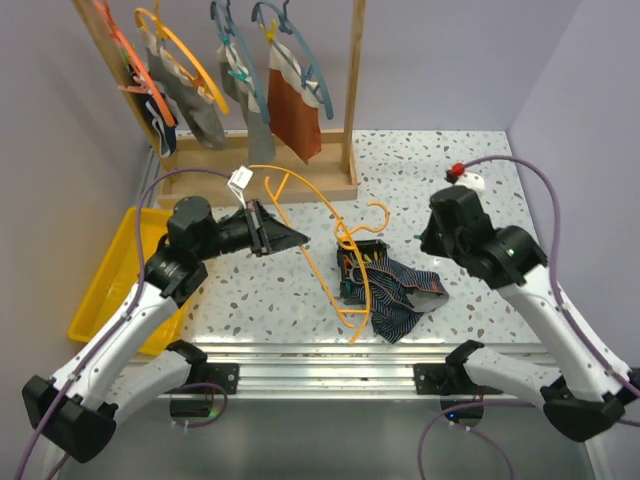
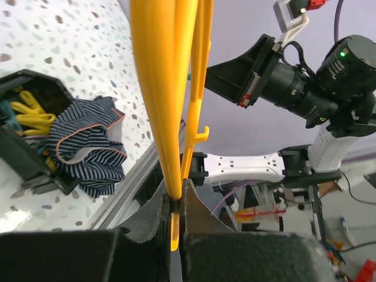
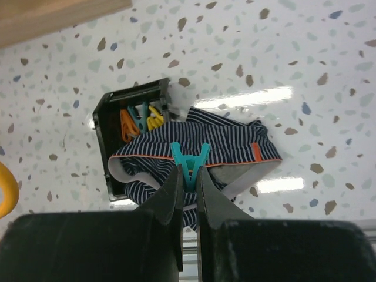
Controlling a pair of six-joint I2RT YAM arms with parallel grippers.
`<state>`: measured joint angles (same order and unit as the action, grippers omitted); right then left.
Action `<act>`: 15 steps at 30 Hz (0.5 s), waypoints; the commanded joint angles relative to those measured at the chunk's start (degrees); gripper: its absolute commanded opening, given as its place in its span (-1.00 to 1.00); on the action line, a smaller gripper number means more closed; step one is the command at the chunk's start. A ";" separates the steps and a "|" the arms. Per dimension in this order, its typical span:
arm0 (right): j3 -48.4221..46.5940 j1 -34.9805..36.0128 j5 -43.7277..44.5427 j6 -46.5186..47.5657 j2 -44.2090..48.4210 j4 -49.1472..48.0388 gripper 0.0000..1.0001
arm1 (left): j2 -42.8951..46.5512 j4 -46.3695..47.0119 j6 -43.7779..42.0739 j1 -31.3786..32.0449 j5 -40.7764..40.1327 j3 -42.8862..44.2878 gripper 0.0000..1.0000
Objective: Remove the underwear clipped to the hanger
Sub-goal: Place the clamp in the bin.
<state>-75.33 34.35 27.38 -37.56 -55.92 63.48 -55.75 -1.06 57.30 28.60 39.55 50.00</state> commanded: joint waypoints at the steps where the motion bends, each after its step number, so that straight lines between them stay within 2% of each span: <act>1: 0.88 -0.42 -9.51 5.12 -6.55 -10.28 -1.00 | 7.47 -10.00 -1.14 -1.70 -7.98 -0.78 -1.00; 5: 1.24 -1.47 -15.76 8.99 -14.29 -16.63 -1.00 | 16.87 -17.37 -0.61 -1.88 -19.03 1.76 -1.00; 8: -0.34 -2.44 -19.46 11.36 -21.67 -18.92 -1.00 | 20.49 -22.73 -0.96 -1.97 -26.24 5.45 -1.00; 11: -2.45 -3.23 -22.70 13.04 -28.26 -19.10 -1.00 | 22.78 -26.69 -1.13 -1.88 -31.09 8.97 -1.00; 15: -5.70 -3.23 -25.70 15.49 -34.59 -18.05 -1.00 | 24.02 -28.38 -1.66 -1.97 -33.13 11.78 -1.00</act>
<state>-76.69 31.22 6.31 -25.85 -88.68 47.09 -32.14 -25.76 57.19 27.00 11.99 58.85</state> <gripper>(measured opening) 0.064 0.048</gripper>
